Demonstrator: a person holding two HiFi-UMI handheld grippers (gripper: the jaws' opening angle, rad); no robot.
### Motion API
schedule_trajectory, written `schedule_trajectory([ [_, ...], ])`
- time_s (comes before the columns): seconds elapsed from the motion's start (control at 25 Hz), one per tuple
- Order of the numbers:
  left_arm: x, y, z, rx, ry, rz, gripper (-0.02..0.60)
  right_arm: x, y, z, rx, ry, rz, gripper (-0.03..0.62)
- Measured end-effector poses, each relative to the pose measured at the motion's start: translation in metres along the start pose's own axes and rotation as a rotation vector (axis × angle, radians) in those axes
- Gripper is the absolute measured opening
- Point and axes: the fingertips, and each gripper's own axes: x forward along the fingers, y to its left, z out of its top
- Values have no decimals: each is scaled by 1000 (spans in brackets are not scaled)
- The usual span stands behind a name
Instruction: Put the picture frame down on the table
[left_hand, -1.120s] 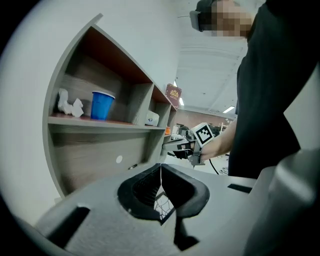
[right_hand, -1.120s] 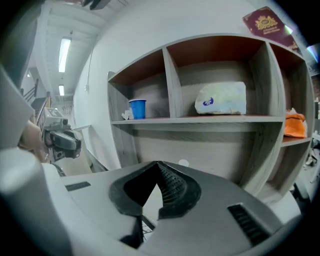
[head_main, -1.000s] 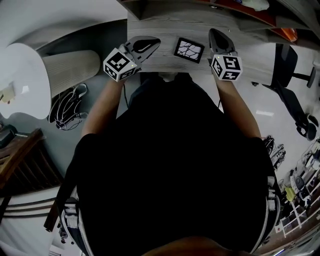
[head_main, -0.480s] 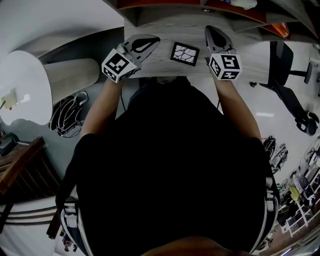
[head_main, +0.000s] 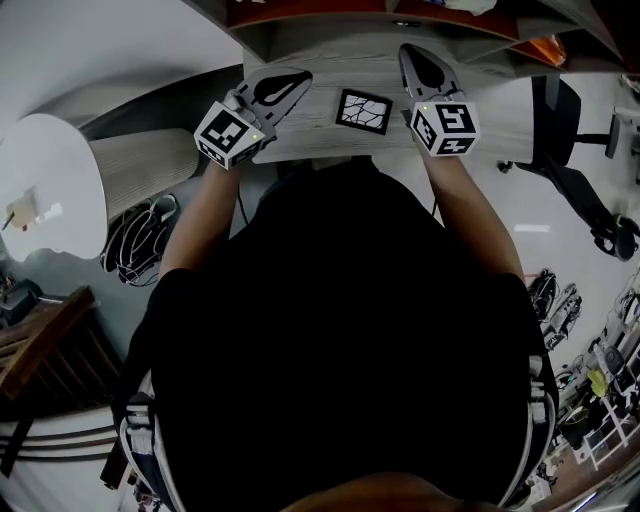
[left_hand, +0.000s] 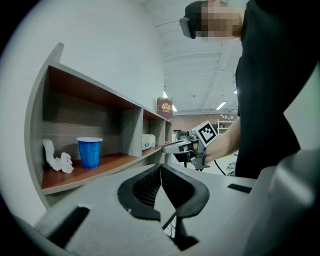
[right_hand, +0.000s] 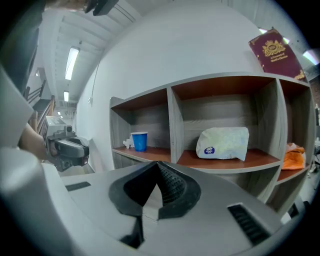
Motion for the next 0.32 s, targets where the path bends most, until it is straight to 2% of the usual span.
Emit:
schedule_trajectory([
  [0.32,-3,-5,9,33,-18,12,18,-4,2,10,-15,-8,-2,6],
])
